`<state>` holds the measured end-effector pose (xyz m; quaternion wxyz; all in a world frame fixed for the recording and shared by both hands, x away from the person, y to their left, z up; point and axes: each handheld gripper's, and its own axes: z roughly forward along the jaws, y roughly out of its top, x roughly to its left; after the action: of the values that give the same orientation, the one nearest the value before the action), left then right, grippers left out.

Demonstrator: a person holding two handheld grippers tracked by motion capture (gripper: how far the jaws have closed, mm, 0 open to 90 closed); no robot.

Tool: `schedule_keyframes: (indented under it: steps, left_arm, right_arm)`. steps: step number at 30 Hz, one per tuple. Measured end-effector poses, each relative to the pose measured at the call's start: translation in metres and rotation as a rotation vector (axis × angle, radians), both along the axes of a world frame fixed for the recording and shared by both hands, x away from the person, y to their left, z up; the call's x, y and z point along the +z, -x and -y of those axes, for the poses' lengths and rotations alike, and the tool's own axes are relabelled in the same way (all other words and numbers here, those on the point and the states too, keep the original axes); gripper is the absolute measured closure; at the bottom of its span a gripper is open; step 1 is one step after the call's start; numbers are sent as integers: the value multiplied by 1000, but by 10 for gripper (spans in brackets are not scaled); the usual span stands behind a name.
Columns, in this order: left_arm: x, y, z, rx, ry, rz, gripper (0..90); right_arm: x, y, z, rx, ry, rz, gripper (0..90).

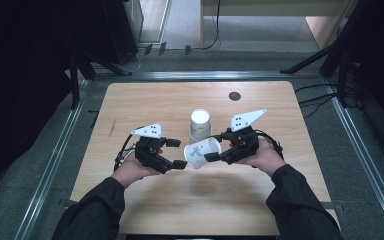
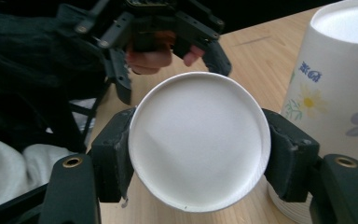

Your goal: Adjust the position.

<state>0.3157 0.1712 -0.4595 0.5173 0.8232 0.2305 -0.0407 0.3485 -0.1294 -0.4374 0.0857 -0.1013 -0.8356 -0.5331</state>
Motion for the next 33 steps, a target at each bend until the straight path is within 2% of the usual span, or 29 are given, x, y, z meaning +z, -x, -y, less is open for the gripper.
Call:
schedule_keyframes:
  steps: [5,8,14,23,30,33]
  left_arm:
    - [0,-1,1,-2,1,9,89]
    - [1,-2,0,-2,7,11,89]
    - [0,-1,2,-12,10,12,89]
    - [-3,0,11,-40,-9,12,89]
    - [-6,0,18,-45,-30,18,89]
    - [-8,0,22,-47,-27,18,90]
  right_arm:
    - [2,-5,-3,20,3,-10,346]
    - [3,-7,-6,32,20,5,346]
    - [5,-8,-7,50,15,8,348]
    - [3,-8,-11,58,25,4,348]
    - [2,-8,-12,59,20,-2,348]
    - [2,-7,-14,64,20,-3,347]
